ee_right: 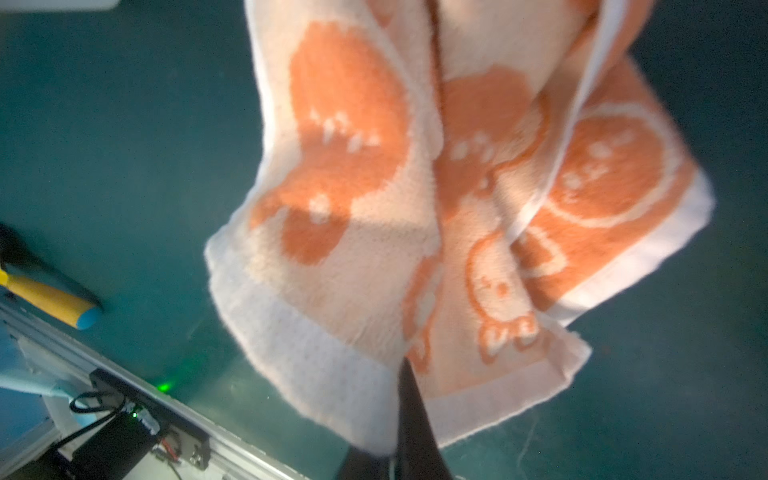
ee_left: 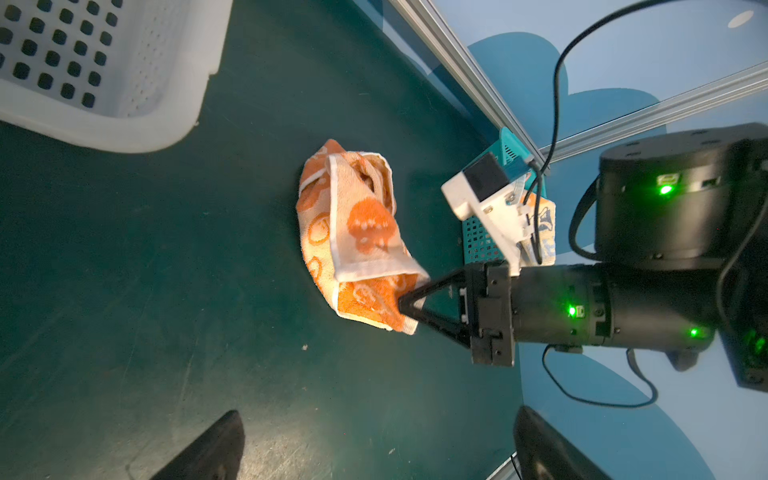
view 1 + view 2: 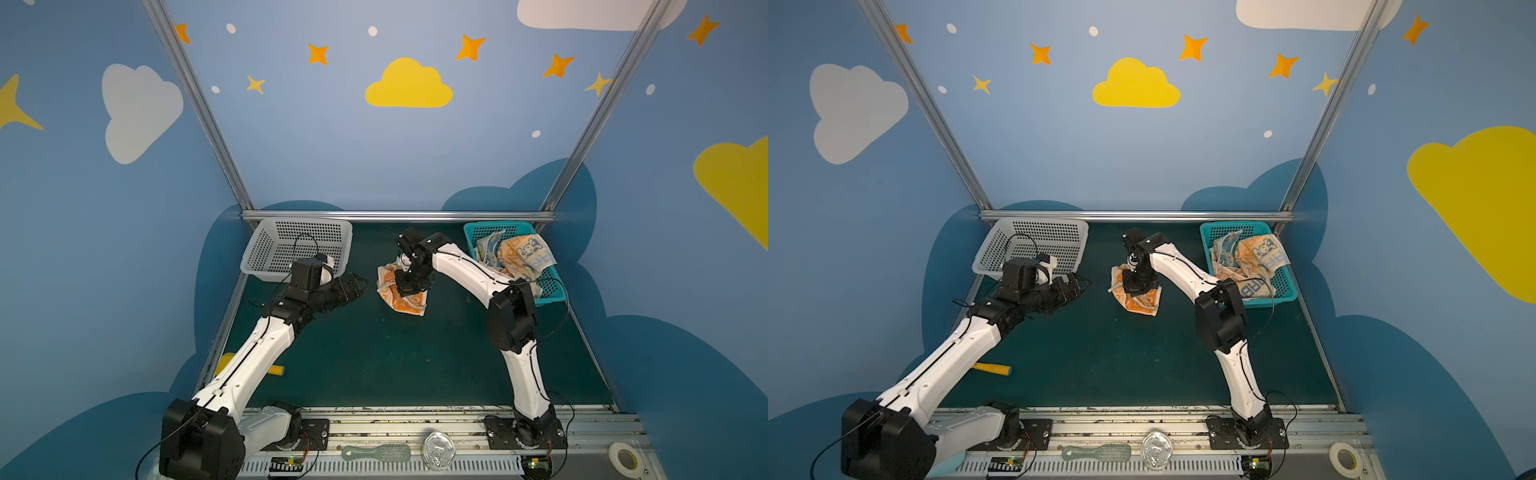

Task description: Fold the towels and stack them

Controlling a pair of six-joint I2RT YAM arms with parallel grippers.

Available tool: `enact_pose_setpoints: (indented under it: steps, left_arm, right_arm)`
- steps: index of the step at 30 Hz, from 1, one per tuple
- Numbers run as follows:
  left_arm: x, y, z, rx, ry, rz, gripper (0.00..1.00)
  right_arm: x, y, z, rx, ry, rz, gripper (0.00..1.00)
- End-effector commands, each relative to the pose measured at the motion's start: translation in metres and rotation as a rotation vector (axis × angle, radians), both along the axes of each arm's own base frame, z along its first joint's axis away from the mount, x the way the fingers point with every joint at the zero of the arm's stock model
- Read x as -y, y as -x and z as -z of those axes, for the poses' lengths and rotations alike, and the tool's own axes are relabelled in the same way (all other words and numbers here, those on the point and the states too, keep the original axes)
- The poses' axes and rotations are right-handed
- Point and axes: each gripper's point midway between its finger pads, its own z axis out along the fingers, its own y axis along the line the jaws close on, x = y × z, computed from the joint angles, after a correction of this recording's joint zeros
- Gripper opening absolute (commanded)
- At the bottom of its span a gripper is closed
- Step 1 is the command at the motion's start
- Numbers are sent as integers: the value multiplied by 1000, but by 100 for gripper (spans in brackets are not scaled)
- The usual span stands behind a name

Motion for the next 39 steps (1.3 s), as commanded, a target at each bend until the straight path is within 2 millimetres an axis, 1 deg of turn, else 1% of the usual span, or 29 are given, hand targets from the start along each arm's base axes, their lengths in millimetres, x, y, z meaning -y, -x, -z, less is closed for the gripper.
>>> enact_pose_setpoints:
  steps: [1,3,6,8,9,10,12,14,15,18,21,23,27,30,32,34,37,39]
  left_arm:
    - [-6,5,2,-4,-3,-15,100]
    - [-6,6,5,-16,-1,-11,100]
    - [-7,6,8,-28,-3,-13,100]
    - [-8,7,10,-29,-5,-14,100]
    - [-8,6,10,-28,-4,-13,100]
    - [-7,5,12,-32,-5,-10,100]
    - [-5,4,15,-42,-1,-3,100]
    - [-2,2,18,-56,8,9,100]
    - [0,1,19,-63,15,14,100]
    - [3,1,20,-73,27,23,100]
    - [2,3,17,-60,17,23,100]
    - [0,5,17,-55,7,24,100]
    - [1,6,22,-65,5,30,100]
    - [4,5,25,-75,18,36,100]
    - [5,6,26,-75,19,38,100]
    - [6,6,26,-72,18,43,100]
    - [9,7,30,-82,16,54,100]
    - [12,8,32,-91,15,64,100]
  right_arm:
    - [-10,15,3,-63,-39,-26,20]
    - [-11,20,2,-73,-51,-37,35]
    - [-6,25,-7,-64,-68,-42,48]
    - [2,28,-15,-50,-86,-35,62]
    - [9,28,-15,-51,-92,-17,68]
    - [17,25,-15,-54,-100,12,73]
    - [35,18,-8,-82,-113,91,77]
    - [47,8,-2,-104,-140,158,80]
    - [49,4,2,-114,-156,181,80]
    - [49,-1,13,-144,-147,208,81]
    - [55,-1,28,-165,-112,248,80]
    - [57,-1,34,-169,-113,271,79]
    - [62,0,45,-182,-102,302,70]
    - [65,3,58,-207,-80,313,61]
    - [68,5,65,-208,-66,326,59]
    - [68,4,68,-201,-67,330,55]
    - [70,2,71,-190,-56,337,45]
    - [71,0,73,-182,-47,337,35]
